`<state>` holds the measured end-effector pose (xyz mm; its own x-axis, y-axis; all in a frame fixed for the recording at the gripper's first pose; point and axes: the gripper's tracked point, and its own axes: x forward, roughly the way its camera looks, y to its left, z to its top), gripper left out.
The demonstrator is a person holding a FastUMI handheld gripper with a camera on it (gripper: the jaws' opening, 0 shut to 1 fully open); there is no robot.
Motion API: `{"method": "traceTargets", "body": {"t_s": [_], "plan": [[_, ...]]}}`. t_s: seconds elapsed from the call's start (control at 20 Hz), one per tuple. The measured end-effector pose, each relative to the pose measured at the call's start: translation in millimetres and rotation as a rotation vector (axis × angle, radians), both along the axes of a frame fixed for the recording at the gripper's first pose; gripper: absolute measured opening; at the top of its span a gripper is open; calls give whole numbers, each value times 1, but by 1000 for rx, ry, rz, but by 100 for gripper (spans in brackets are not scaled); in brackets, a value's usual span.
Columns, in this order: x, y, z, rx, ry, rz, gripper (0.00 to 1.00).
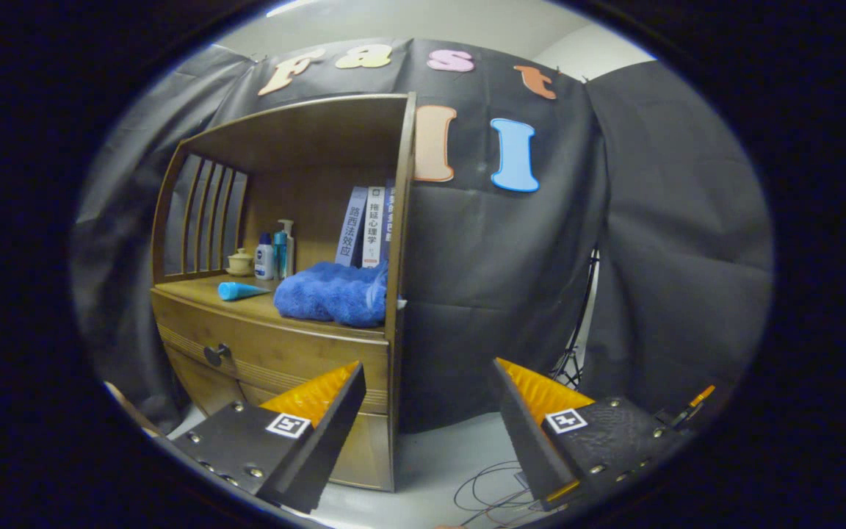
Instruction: Pull open the drawer, take out the items inside it, and place them on the countertop above the cabinet.
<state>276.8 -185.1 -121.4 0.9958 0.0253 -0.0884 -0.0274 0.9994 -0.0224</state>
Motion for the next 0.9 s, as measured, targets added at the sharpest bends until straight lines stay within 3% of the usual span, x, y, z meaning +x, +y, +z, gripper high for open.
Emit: {"method": "traceTargets", "body": {"t_s": [0.3, 0.9], "plan": [[-40, 4, -17, 146, -34, 59, 100], [-74, -15, -32, 213, 29, 11, 100]]}}
